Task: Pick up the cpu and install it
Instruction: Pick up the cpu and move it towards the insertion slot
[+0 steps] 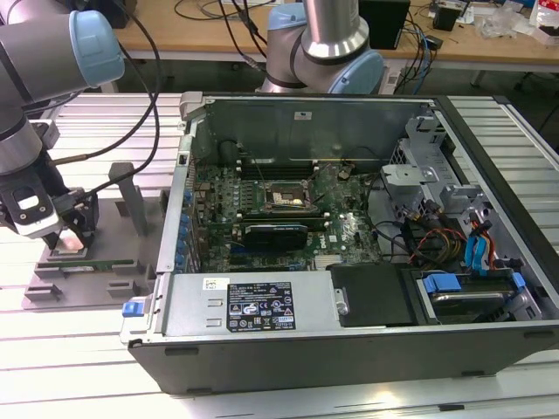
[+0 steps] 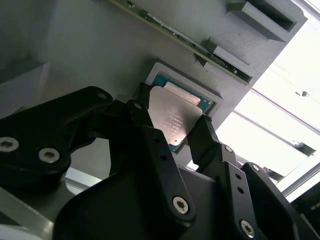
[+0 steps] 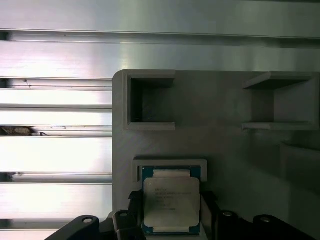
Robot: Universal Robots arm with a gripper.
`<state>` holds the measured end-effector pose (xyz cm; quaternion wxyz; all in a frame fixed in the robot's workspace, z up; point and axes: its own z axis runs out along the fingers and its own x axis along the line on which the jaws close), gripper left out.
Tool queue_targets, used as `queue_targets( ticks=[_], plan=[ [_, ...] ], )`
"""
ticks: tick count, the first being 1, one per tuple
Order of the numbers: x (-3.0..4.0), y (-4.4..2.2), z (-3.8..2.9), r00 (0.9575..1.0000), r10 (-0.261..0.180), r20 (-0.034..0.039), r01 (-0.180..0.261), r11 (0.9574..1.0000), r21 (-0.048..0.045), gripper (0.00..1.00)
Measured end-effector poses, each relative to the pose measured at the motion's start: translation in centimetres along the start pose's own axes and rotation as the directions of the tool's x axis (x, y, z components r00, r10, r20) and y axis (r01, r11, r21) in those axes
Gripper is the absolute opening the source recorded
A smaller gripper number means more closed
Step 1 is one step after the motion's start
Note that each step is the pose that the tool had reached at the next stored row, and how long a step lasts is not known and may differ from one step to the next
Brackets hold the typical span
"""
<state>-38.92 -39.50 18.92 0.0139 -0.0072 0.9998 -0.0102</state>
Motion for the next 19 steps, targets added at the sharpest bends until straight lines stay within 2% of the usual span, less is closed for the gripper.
queue_targets(
  ticks=[5, 19],
  plan=[
    [0.00, 0.00, -0.08, 1.0000, 0.000, 0.0003, 0.000, 1.0000, -0.0002, 0.55],
    [-0.06, -0.04, -2.05, 1.0000, 0.000, 0.0000, 0.000, 1.0000, -0.0001, 0.55]
  ],
)
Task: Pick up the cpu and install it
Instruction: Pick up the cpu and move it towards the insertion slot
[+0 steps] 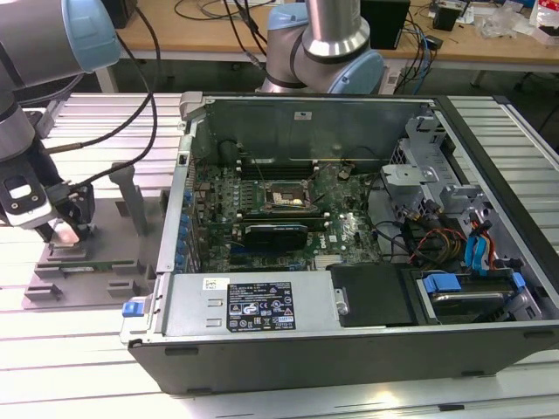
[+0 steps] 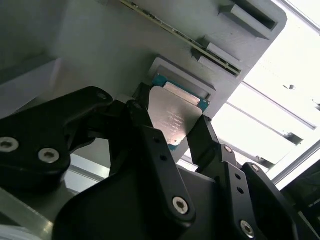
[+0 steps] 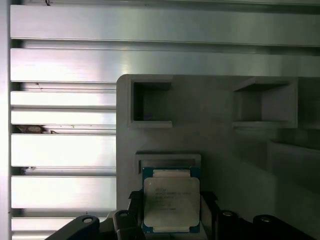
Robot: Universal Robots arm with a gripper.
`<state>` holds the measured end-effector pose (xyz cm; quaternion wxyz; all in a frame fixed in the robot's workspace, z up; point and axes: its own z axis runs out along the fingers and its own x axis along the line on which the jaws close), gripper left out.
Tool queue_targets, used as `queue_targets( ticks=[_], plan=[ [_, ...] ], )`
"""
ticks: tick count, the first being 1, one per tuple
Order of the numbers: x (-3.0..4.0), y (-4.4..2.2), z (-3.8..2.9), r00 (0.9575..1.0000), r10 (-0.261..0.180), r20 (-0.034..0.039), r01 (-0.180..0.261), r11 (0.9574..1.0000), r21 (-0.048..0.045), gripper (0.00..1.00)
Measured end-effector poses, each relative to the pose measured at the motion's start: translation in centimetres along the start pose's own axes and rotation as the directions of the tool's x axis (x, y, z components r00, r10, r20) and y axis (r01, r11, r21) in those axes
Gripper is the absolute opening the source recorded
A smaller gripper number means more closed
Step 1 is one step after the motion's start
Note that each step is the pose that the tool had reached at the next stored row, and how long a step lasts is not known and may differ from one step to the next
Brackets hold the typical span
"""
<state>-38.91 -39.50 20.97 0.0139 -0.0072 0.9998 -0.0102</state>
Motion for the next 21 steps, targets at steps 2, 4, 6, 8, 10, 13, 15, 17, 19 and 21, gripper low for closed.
queue_targets(
  ticks=[2, 4, 6, 8, 10, 13, 15, 17, 19, 21],
  plan=[
    [-0.01, -0.01, -0.25, 1.0000, 0.000, 0.0000, 0.000, 1.0000, 0.0001, 0.55],
    [-0.01, -0.01, -0.43, 1.0000, 0.000, 0.0000, 0.000, 1.0000, 0.0000, 0.55],
    [-0.02, -0.01, -0.69, 1.0000, 0.000, -0.0001, 0.000, 1.0000, 0.0001, 0.55],
    [-0.03, -0.02, -0.98, 1.0000, 0.000, 0.0000, 0.000, 1.0000, 0.0000, 0.55],
    [-0.04, -0.03, -1.43, 1.0000, 0.000, -0.0001, 0.000, 1.0000, 0.0001, 0.55],
    [-0.05, -0.04, -1.79, 1.0000, 0.000, 0.0000, 0.000, 1.0000, 0.0001, 0.55],
    [-0.06, -0.05, -2.24, 1.0000, 0.000, 0.0000, 0.000, 1.0000, 0.0000, 0.55],
    [-0.07, -0.05, -2.63, 1.0000, 0.000, 0.0000, 0.000, 1.0000, 0.0000, 0.55],
    [-0.08, -0.06, -2.89, 1.0000, 0.000, 0.0000, 0.000, 1.0000, 0.0001, 0.55],
    [-0.09, -0.07, -3.13, 1.0000, 0.000, -0.0001, 0.000, 1.0000, 0.0001, 0.55]
  ],
)
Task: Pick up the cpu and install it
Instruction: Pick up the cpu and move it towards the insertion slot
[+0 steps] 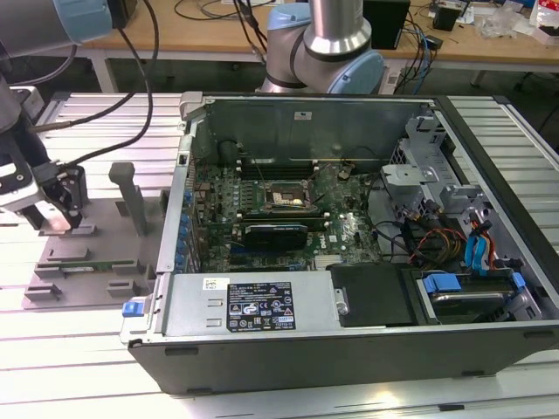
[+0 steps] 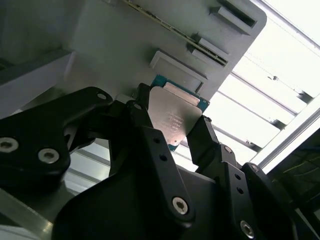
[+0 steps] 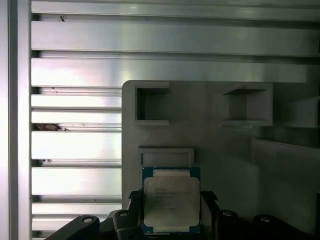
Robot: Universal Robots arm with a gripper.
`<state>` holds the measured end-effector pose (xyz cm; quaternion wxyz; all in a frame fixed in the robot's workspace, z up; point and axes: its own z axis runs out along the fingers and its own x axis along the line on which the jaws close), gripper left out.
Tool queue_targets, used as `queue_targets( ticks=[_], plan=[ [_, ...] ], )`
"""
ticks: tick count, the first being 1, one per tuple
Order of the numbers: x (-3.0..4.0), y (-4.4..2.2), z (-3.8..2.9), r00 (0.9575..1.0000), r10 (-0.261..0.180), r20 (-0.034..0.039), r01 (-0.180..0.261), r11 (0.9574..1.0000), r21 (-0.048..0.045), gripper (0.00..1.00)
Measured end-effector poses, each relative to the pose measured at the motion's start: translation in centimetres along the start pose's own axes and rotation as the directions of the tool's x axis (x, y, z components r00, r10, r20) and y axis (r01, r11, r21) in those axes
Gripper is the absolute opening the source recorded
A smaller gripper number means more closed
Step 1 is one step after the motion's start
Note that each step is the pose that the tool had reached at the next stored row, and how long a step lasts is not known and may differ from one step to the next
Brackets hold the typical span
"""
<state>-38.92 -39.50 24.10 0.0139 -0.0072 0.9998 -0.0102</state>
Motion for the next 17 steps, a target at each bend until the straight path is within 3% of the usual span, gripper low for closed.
queue_targets(
  ticks=[17],
  plan=[
    [-0.06, -0.04, -2.09, 1.0000, 0.000, 0.0000, 0.000, 1.0000, -0.0001, 0.55]
  ],
)
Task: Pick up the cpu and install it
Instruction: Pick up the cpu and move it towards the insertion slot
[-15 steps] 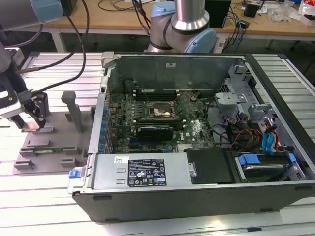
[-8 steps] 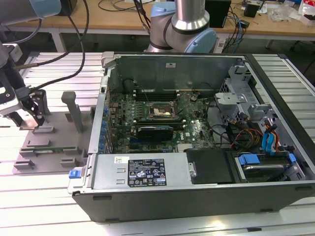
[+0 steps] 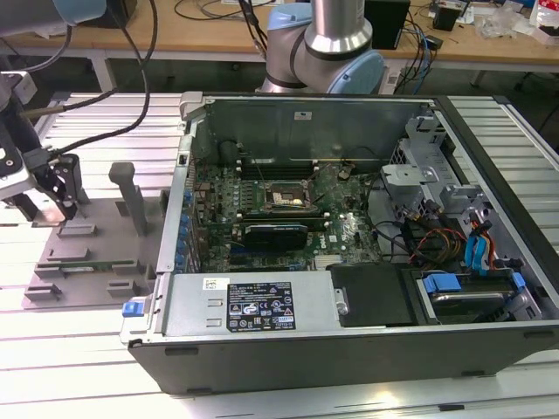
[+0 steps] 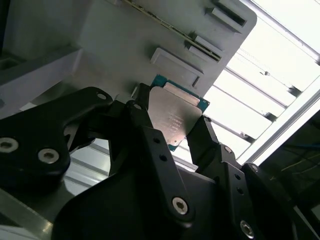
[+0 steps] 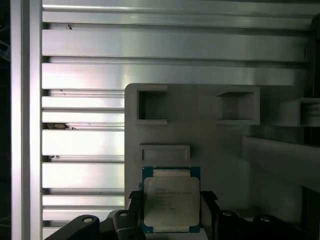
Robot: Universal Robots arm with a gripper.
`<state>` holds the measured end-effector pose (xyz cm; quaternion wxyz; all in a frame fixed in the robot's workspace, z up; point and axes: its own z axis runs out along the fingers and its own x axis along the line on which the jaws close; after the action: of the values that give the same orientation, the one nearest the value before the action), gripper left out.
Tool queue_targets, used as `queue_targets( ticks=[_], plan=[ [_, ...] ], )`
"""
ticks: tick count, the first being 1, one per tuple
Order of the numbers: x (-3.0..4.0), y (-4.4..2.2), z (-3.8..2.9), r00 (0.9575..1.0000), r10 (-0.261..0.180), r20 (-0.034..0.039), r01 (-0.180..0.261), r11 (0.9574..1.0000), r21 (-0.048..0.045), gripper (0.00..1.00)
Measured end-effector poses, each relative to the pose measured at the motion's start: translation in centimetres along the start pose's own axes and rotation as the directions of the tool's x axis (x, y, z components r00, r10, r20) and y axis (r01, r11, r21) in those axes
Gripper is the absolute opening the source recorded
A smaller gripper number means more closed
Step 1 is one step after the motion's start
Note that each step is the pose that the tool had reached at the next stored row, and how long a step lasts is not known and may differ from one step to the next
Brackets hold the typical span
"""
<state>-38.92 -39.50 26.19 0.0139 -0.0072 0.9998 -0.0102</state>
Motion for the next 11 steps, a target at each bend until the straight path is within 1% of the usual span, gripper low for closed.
queue_targets(
  ticks=[4, 6, 9, 11],
  plan=[
    [-0.02, -0.01, -0.55, 1.0000, 0.000, 0.0000, 0.000, 1.0000, 0.0000, 0.55],
    [-0.02, -0.02, -0.72, 1.0000, 0.000, 0.0000, 0.000, 1.0000, 0.0000, 0.55],
    [-0.04, -0.03, -1.19, 1.0000, 0.000, 0.0000, 0.000, 1.0000, 0.0000, 0.55],
    [-0.04, -0.03, -1.36, 1.0000, 0.000, 0.0000, 0.000, 1.0000, 0.0000, 0.55]
  ],
)
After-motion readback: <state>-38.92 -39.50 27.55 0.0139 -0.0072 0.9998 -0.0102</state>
